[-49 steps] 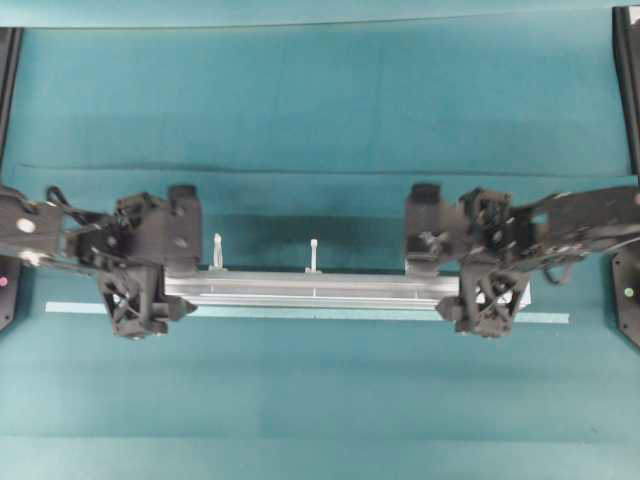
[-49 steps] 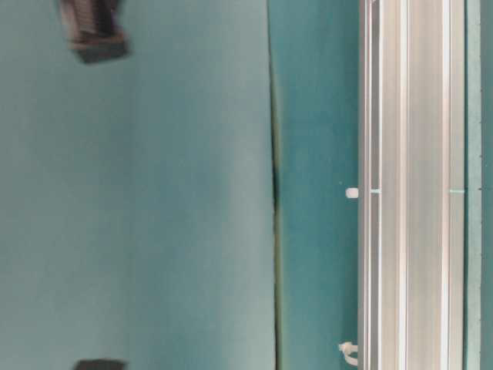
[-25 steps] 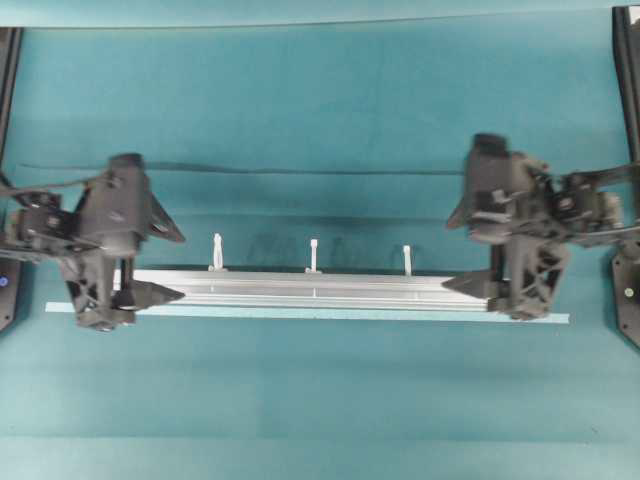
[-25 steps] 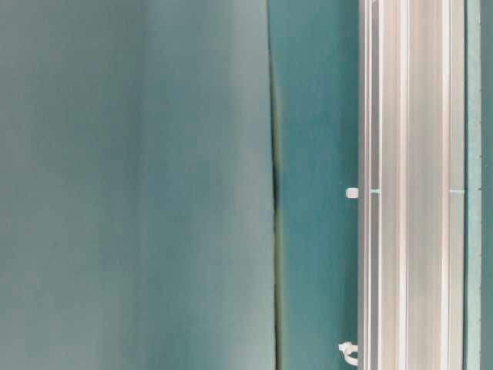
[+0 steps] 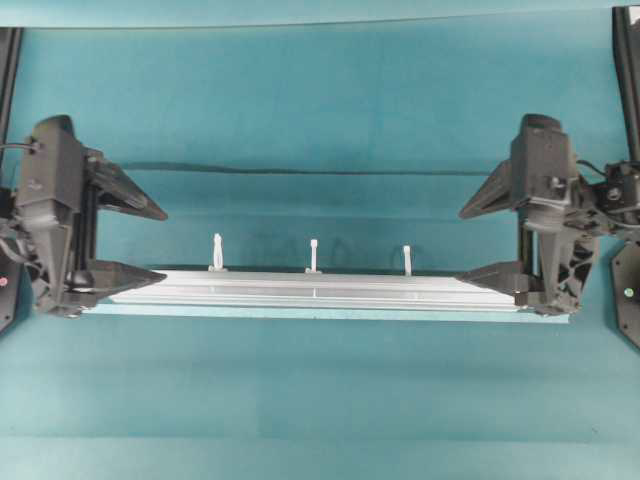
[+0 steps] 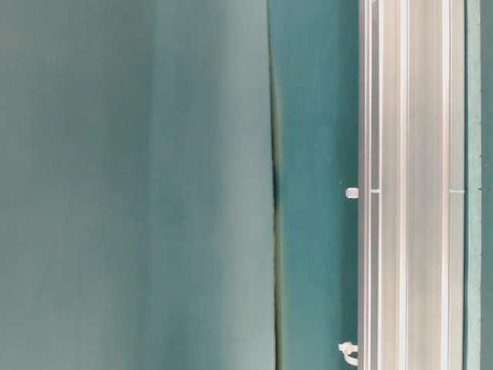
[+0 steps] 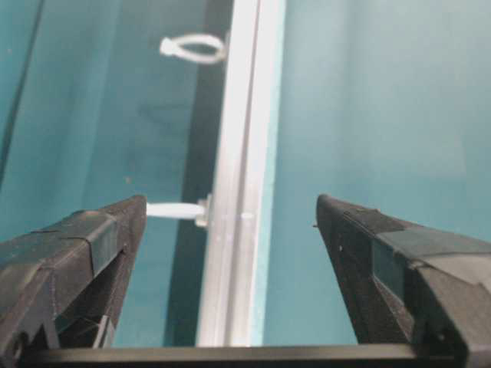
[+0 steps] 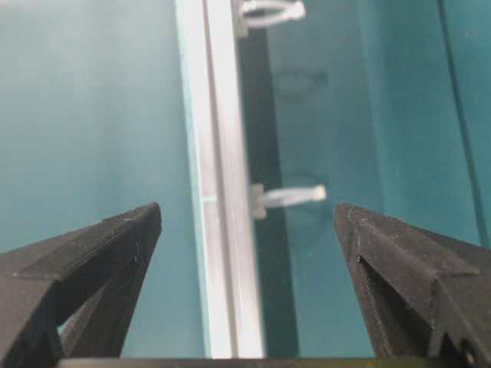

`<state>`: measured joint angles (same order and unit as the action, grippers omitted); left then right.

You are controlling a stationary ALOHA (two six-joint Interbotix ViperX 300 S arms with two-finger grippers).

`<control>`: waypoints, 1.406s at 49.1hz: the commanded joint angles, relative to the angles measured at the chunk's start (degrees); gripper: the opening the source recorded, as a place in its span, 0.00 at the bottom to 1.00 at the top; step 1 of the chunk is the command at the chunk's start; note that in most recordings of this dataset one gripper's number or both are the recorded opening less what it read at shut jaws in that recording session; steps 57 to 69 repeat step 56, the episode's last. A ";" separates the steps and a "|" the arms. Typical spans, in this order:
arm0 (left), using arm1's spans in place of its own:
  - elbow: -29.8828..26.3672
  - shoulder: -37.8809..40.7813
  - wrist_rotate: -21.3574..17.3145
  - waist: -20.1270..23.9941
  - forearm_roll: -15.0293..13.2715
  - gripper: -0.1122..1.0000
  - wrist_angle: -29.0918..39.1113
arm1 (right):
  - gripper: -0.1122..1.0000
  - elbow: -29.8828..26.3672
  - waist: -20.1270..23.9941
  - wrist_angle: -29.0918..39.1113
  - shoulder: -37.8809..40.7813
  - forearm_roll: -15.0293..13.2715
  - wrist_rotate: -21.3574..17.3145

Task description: Lift the large metal rail with both hands.

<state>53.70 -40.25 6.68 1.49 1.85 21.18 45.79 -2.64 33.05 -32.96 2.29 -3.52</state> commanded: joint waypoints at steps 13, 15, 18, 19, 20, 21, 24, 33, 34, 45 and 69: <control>-0.88 -3.60 0.18 0.26 0.09 0.96 -2.20 | 0.97 -0.18 -0.09 -2.11 -4.39 -0.97 -0.09; -0.97 -3.96 0.26 0.35 0.09 0.96 -3.16 | 0.97 -0.18 -0.09 -2.37 -5.01 -1.14 -0.09; -0.97 -4.48 0.26 0.53 0.09 0.96 -4.39 | 0.97 -0.18 -0.09 -2.90 -5.80 -1.23 -0.09; -0.88 -4.66 0.26 0.53 0.09 0.96 -4.75 | 0.97 -0.18 -0.09 -3.16 -5.98 -1.23 -0.09; -0.88 -4.83 0.26 0.62 0.09 0.96 -5.19 | 0.97 -0.18 -0.09 -3.52 -6.33 -1.23 -0.09; -0.88 -5.01 0.26 0.70 0.09 0.96 -5.63 | 0.97 -0.09 -0.09 -3.87 -6.50 -1.23 -0.09; -0.79 -5.54 0.26 0.88 0.09 0.96 -6.68 | 0.97 0.09 -0.09 -5.10 -7.38 -1.32 -0.09; -0.70 -7.21 0.35 1.14 0.09 0.95 -8.09 | 0.97 1.14 -0.09 -9.05 -10.20 -1.23 -0.18; -0.70 -7.38 0.35 1.14 0.09 0.95 -8.09 | 0.97 1.14 -0.09 -9.32 -10.46 -1.32 -0.18; -1.32 -9.84 0.62 1.41 0.09 0.95 -8.70 | 0.97 1.85 -0.09 -9.93 -13.71 -1.32 -0.18; -1.23 -12.30 0.62 1.85 0.09 0.95 -9.67 | 0.97 2.02 -0.70 -10.02 -15.91 -1.49 -0.18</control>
